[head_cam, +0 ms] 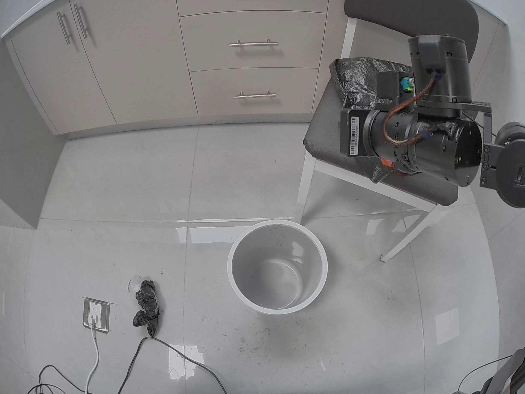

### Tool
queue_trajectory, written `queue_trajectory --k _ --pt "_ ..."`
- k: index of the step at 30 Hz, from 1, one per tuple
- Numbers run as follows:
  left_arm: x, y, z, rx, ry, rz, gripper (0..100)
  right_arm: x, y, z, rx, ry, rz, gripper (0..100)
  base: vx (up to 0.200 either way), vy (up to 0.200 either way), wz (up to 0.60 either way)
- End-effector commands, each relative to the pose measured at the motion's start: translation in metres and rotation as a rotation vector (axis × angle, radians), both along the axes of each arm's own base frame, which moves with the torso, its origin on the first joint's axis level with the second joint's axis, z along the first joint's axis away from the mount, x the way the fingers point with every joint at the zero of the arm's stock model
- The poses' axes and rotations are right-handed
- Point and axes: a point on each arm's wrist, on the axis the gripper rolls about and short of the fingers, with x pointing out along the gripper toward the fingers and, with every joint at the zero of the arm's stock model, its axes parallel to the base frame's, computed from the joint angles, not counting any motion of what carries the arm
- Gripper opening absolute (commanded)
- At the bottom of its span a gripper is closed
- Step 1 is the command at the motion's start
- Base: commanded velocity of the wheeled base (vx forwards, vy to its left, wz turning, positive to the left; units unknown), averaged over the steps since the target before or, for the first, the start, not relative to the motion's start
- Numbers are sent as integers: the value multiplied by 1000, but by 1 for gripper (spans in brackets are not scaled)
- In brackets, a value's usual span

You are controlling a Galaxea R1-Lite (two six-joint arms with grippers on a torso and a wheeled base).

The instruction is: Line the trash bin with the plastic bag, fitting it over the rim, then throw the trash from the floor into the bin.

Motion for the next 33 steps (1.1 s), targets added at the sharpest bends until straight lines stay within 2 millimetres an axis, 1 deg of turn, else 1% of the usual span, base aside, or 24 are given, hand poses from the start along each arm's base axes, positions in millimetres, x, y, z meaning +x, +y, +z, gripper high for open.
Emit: queue_trajectory --k 1,2,4,8,13,18,19,21,22,23,24,26,29,31,33 --pt "21 1 7 9 177 -51 100 24 11 -28 -96 40 -65 100 0 0 0" --pt "27 1 6 8 210 -53 100 29 14 -32 -105 45 -79 100 0 0 0" --pt "33 0 8 5 239 -63 100 35 16 -35 -110 48 -87 100 0 0 0" --pt "43 -1 8 9 277 -70 100 44 17 -44 -144 59 -113 100 0 0 0" --pt "57 -2 8 -17 332 -83 100 57 14 -59 -215 72 -194 100 0 0 0" --pt "62 -3 12 -57 305 -90 100 64 5 -54 -222 16 -257 100 0 0 0" --pt "63 -3 12 -61 304 -89 100 66 -1 -49 -228 -8 -280 100 0 0 0" --pt "63 -3 12 -64 304 -91 100 67 -3 -47 -234 -20 -294 100 0 0 0" --pt "63 -3 13 -68 302 -90 100 68 -14 -43 -265 -38 -350 100 0 0 0" --pt "63 -3 13 -68 302 -90 100 68 -14 -43 -265 -38 -350 100 0 0 0" --pt "63 -3 13 -69 300 -92 100 65 -17 -43 -279 -36 -393 100 0 0 0" --pt "63 -3 13 -74 302 -93 100 62 -21 -44 -291 -32 -422 100 0 0 0" --pt "67 -4 13 -125 318 -85 100 58 -26 -52 -326 -11 -481 100 0 0 0" --pt "71 -4 14 -158 317 -84 100 58 -28 -59 -352 3 -551 100 0 0 0" --pt "73 -4 16 -175 304 -82 100 56 -29 -65 -366 13 -569 100 0 0 0"
